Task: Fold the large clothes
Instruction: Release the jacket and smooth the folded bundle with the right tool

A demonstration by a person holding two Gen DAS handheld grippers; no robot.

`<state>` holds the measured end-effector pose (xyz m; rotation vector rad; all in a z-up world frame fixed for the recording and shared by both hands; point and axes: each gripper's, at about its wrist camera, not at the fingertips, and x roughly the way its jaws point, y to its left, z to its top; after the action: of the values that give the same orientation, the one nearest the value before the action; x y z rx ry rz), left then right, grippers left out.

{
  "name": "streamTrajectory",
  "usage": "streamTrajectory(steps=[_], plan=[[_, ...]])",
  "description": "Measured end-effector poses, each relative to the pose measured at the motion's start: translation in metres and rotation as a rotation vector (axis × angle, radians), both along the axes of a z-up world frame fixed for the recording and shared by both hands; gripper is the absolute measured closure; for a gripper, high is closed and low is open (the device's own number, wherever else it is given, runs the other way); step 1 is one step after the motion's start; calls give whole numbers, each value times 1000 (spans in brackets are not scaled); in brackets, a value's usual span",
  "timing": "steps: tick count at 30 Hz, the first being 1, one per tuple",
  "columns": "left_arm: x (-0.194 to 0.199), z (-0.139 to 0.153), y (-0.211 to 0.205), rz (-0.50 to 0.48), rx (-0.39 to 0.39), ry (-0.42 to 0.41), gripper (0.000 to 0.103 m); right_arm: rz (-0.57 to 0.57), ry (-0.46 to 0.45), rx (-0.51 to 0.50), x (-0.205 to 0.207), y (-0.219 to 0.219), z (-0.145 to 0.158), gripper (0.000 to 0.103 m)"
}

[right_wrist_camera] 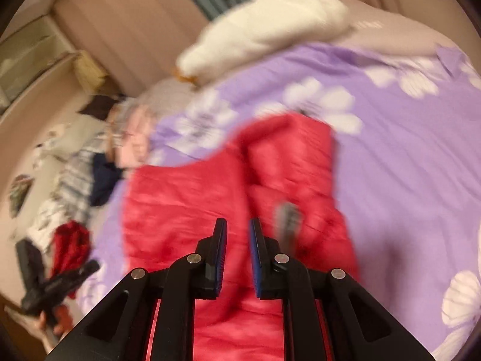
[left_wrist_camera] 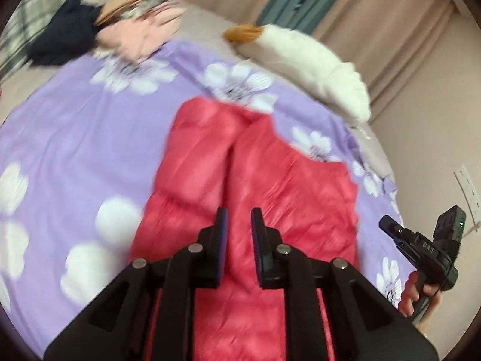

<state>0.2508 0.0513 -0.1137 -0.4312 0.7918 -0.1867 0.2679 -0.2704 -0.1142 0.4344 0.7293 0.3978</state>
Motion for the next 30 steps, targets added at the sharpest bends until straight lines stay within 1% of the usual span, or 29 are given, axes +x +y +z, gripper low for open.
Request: streamTrajectory(steps=[1,2,3,4,5,6,7,8,9,11,13,14,15,16,18,19,20,21,22,23,24,25,27,28,29,30], plan=[[15,0,-8,-35,-3,-2,87,32,-24,-6,7,9,5,90],[33,-1,-18,-68,-2,-6,85,45,-27,-29,14,16,4,90],[51,-7,-31,-74,49,-9,83,50,-20,-56,25,20,1,90],[62,-12,-35,-45,98,4,83,47,-5,-85,40,26,-5,90],[81,-23,-38,25,180,35,84,30,29,-118,58,29,-15,90],[94,-33,-36,88,250,65,84,2,89,-143,78,29,-30,90],[109,-44,-35,129,301,101,83,-26,155,-135,96,25,-47,92],[126,-59,-34,120,303,132,83,-35,191,-98,107,18,-59,94],[130,-67,-28,108,289,146,83,-38,204,-67,115,12,-69,102],[142,-77,-21,110,240,144,83,-28,180,-67,127,5,-80,103],[148,-79,-15,113,228,150,83,-25,183,-82,140,3,-87,103],[151,-80,-15,121,237,150,83,-26,193,-79,145,1,-89,103],[153,-80,-18,122,262,147,83,-26,195,-76,149,0,-91,103],[157,-82,-24,116,307,136,83,-26,194,-77,150,0,-92,103],[149,-84,-35,108,397,88,83,-34,188,-62,147,2,-93,103],[144,-83,-37,106,420,74,83,-37,185,-56,143,1,-93,103],[137,-79,-33,113,404,79,85,-35,190,-56,136,-1,-88,103],[134,-77,-28,116,369,92,87,-38,198,-52,133,-3,-82,103],[129,-72,-19,117,296,110,90,-47,200,-42,126,-7,-76,103],[118,-61,-10,105,211,121,90,-50,180,-27,116,-12,-64,103],[107,-52,-10,78,176,109,90,-42,150,-23,106,-13,-54,103],[97,-44,-13,60,167,87,90,-28,115,-23,93,-13,-43,103],[64,-26,-28,-10,164,-5,90,20,34,-26,62,-4,-24,103],[45,-23,-39,-67,149,-47,89,55,11,-24,51,4,-20,103],[34,-25,-46,-98,136,-60,85,100,2,-28,40,14,-21,103],[24,-32,-56,-125,133,-62,82,136,13,-49,33,25,-27,103]])
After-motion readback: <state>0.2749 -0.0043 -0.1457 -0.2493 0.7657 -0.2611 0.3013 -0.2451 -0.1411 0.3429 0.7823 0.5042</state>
